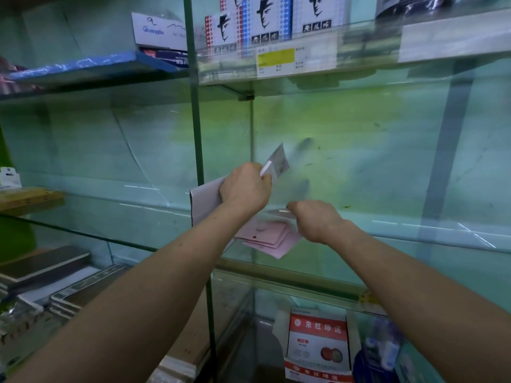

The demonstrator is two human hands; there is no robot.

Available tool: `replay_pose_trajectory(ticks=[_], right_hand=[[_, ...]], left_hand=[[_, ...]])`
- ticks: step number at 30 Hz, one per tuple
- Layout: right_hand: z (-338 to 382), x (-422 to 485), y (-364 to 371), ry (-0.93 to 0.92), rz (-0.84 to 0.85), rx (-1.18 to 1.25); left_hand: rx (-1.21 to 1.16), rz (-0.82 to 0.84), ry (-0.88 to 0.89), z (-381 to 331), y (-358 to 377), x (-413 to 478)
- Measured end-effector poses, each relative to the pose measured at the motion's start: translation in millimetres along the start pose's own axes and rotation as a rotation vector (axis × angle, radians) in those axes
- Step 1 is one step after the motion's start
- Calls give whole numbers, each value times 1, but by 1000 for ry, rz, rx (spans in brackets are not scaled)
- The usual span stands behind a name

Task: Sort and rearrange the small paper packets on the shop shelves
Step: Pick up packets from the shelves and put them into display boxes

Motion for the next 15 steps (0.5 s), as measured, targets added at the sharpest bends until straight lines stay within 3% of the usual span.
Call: replay_pose_trajectory(ticks=[15], right_hand=[[-54, -84, -54, 294, -56, 87]], left_hand=[[-131, 101, 79, -43, 43, -33]])
Point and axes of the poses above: each hand's wrist, its own x-axis towards the middle knuckle, its own y-axis out of the palm, z = x × y, the point moved 7 cm from there along x, towards the middle knuckle, and after that the axes turned 3 degrees about -z, right-handed, at the moved point
